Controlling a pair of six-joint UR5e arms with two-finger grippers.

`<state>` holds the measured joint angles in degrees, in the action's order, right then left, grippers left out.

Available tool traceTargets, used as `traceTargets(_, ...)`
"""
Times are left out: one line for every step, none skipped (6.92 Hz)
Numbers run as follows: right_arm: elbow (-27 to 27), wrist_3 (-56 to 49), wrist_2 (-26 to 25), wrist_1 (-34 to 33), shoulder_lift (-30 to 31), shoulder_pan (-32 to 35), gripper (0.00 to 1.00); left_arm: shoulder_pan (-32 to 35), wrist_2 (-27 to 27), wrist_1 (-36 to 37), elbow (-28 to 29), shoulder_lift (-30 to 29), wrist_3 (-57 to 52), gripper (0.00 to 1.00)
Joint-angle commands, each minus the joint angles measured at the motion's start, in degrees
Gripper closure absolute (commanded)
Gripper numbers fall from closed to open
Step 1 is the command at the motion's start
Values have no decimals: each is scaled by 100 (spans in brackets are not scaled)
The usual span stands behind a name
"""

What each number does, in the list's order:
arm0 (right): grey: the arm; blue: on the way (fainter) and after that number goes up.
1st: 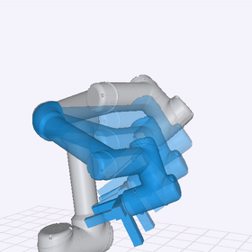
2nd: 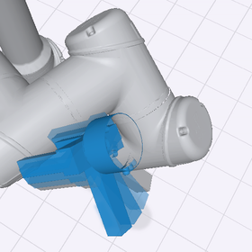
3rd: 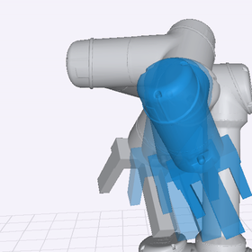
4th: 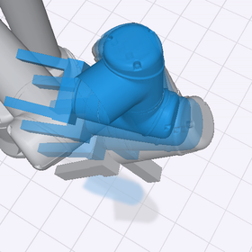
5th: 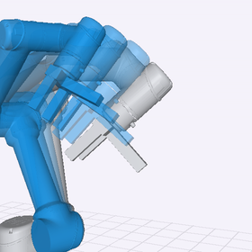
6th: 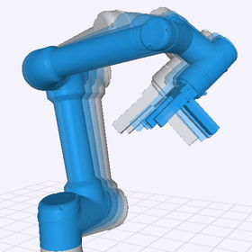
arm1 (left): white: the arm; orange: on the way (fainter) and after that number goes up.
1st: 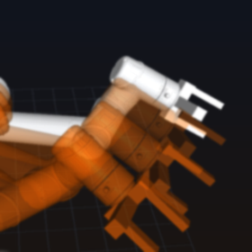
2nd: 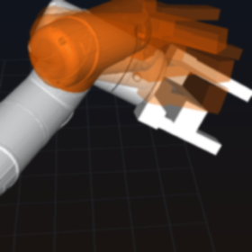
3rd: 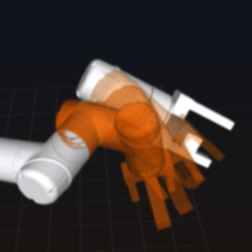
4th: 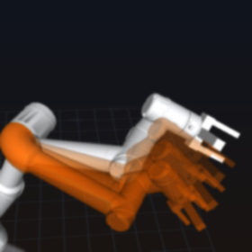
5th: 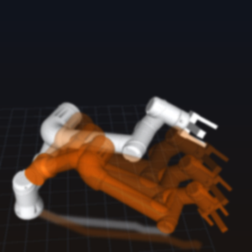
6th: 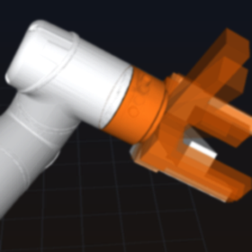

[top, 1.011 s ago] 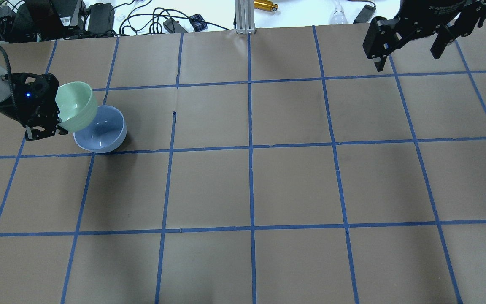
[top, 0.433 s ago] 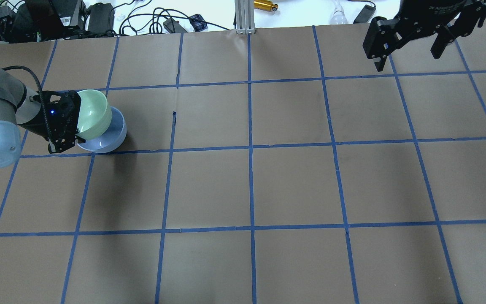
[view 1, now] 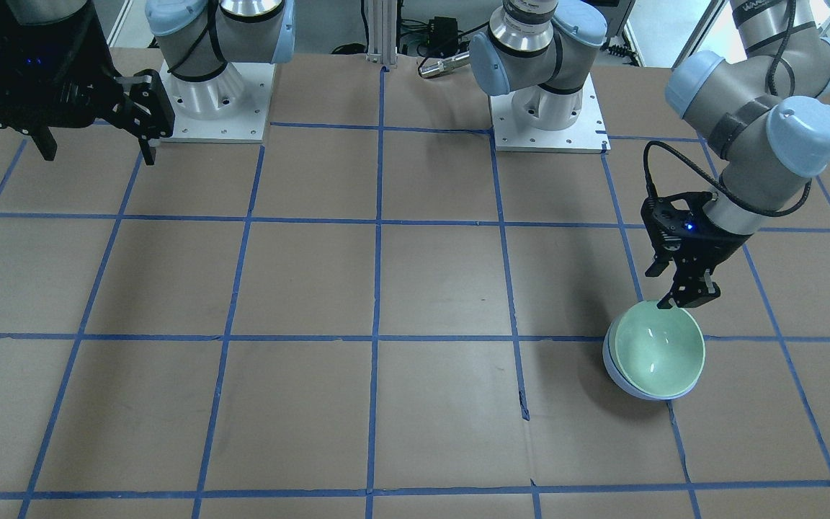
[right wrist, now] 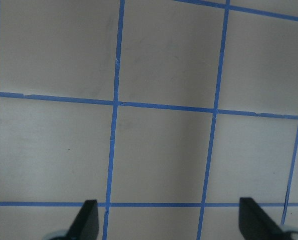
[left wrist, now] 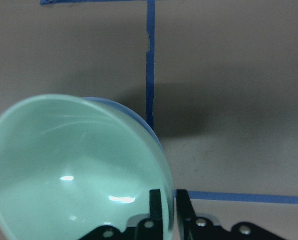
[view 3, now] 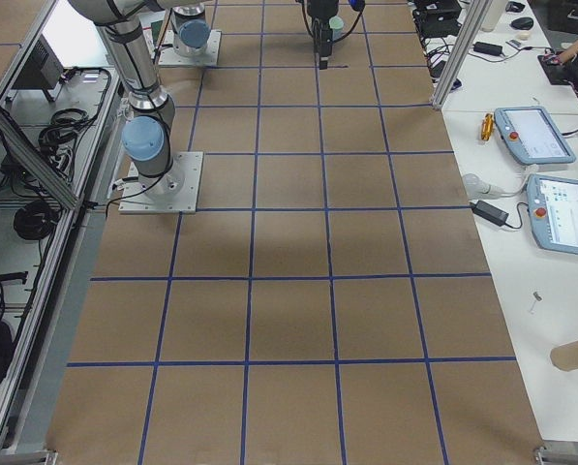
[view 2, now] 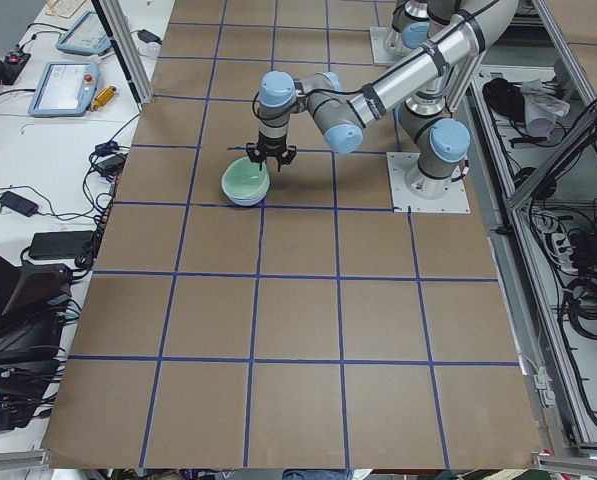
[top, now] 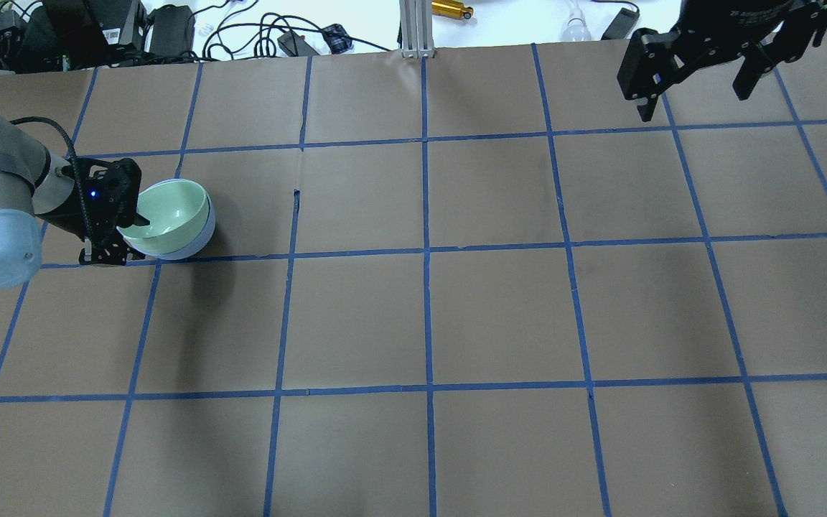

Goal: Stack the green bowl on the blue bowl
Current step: 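Lower the green bowl into the blue bowl and open the left gripper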

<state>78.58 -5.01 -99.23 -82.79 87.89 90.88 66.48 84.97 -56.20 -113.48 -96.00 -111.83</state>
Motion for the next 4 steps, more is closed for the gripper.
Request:
traceTargets(0, 0, 0, 0, 0, 0, 0, 32, -7, -118, 202, 90, 404, 0)
traceTargets(0, 0, 0, 0, 0, 0, 0, 93, -59, -702, 447, 204, 982, 0)
traceTargets(0, 0, 0, 0, 0, 0, 0, 285, -86, -1404, 815, 318, 1536, 0)
traceTargets(0, 0, 0, 0, 0, 0, 0, 722, -69, -1916, 1297, 415, 2498, 0)
